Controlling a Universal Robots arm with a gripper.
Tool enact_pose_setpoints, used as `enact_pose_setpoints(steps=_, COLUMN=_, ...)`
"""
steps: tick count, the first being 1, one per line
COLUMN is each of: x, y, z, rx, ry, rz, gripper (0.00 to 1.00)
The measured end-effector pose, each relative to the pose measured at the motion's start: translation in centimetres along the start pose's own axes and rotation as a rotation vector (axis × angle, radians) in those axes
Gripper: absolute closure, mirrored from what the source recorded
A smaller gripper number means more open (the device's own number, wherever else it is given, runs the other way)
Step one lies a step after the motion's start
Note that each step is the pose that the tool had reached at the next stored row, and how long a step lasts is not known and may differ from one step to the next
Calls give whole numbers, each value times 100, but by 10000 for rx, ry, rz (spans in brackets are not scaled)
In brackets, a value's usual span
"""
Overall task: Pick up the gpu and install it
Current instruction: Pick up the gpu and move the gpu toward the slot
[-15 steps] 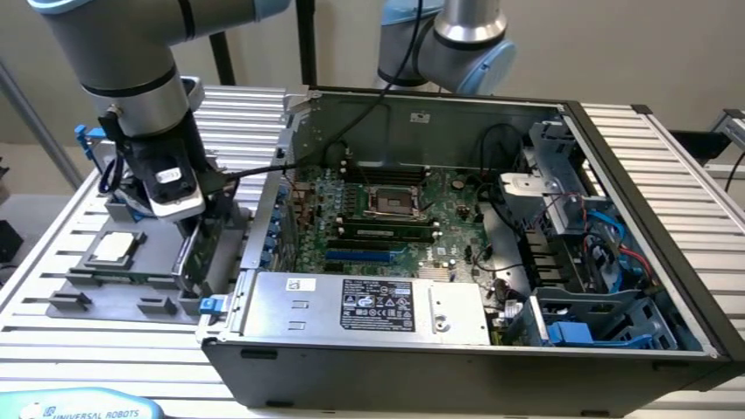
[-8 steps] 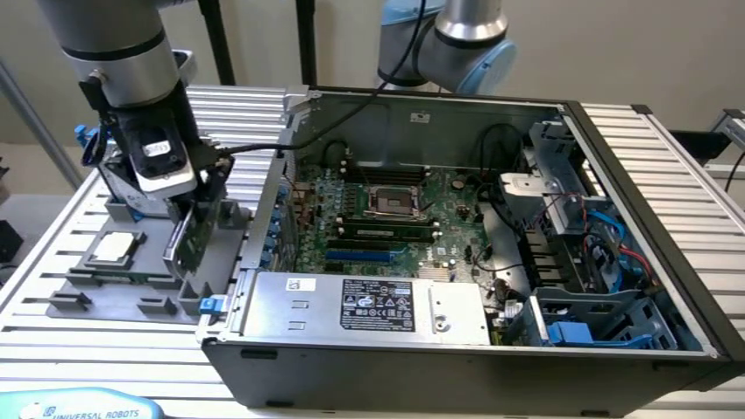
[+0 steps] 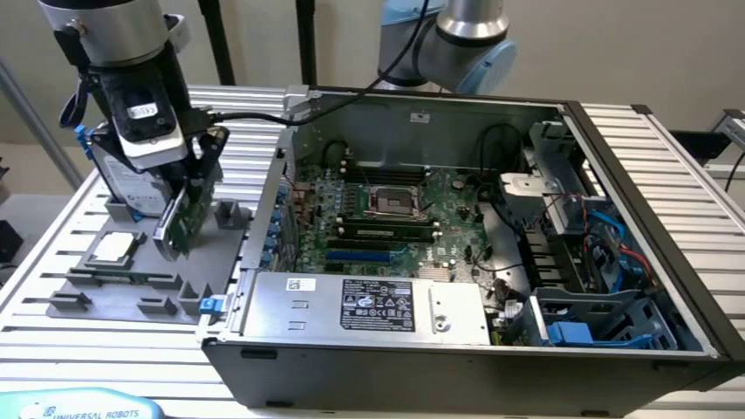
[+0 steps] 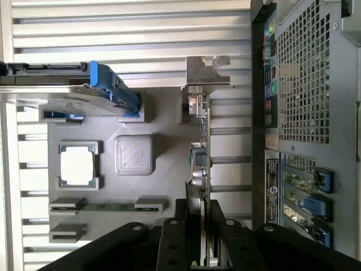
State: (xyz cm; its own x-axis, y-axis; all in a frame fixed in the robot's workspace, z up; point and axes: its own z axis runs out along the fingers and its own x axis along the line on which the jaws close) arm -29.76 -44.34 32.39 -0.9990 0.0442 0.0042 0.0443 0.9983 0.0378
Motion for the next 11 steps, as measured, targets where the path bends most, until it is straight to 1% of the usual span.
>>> enact_pose_setpoints(steps=7, x=-50, y=14, z=-319, rx=0, ry=-1, rz=1, gripper=73)
enact_pose_setpoints(steps=11, x=-116, y=24, z=-499, rx=0, ry=-1, rz=-2, gripper=73)
